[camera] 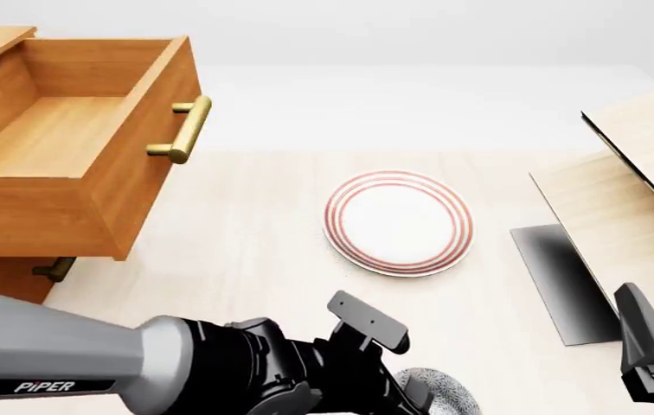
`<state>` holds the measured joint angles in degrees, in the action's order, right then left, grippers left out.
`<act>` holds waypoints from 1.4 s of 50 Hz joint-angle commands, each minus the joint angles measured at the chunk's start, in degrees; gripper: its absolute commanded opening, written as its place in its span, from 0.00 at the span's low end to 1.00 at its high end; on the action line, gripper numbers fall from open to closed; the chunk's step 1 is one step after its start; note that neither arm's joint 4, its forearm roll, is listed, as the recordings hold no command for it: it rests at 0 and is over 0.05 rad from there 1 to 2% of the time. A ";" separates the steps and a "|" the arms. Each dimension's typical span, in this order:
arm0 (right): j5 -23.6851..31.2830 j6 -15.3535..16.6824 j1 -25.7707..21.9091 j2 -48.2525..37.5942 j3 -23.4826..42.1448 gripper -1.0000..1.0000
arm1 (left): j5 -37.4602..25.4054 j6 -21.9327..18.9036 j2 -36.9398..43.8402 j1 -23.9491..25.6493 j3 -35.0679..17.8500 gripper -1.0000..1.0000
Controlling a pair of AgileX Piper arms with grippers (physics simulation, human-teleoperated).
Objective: Open the top drawer of the cabinet and put the bowl in it.
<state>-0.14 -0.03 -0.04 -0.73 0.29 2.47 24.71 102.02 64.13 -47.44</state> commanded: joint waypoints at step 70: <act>0.02 0.01 -0.02 0.13 -0.05 1.00 | 1.33 1.90 -7.06 -1.10 2.51 0.00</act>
<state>-0.14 -0.03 -0.04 -0.73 0.29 5.61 27.15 97.89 63.47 -44.17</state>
